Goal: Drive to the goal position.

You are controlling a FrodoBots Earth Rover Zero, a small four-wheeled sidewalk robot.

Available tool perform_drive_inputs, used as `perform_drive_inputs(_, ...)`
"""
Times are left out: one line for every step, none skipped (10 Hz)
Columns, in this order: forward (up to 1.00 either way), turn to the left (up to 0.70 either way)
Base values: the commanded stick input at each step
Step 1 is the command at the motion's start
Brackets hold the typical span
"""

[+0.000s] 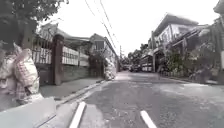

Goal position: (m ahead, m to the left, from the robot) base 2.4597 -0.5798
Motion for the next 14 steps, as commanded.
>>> perform_drive_inputs(0.7,0.0)
perform_drive_inputs(0.7,0.0)
perform_drive_inputs(0.7,0.0)
perform_drive_inputs(0.7,0.0)
perform_drive_inputs(0.7,0.0)
perform_drive_inputs(0.7,0.0)
perform_drive_inputs(0.7,0.0)
perform_drive_inputs(0.7,0.0)
perform_drive_inputs(0.7,0.0)
perform_drive_inputs(0.7,0.0)
perform_drive_inputs(0.7,0.0)
perform_drive_inputs(0.7,0.0)
perform_drive_inputs(0.7,0.0)
perform_drive_inputs(0.7,0.0)
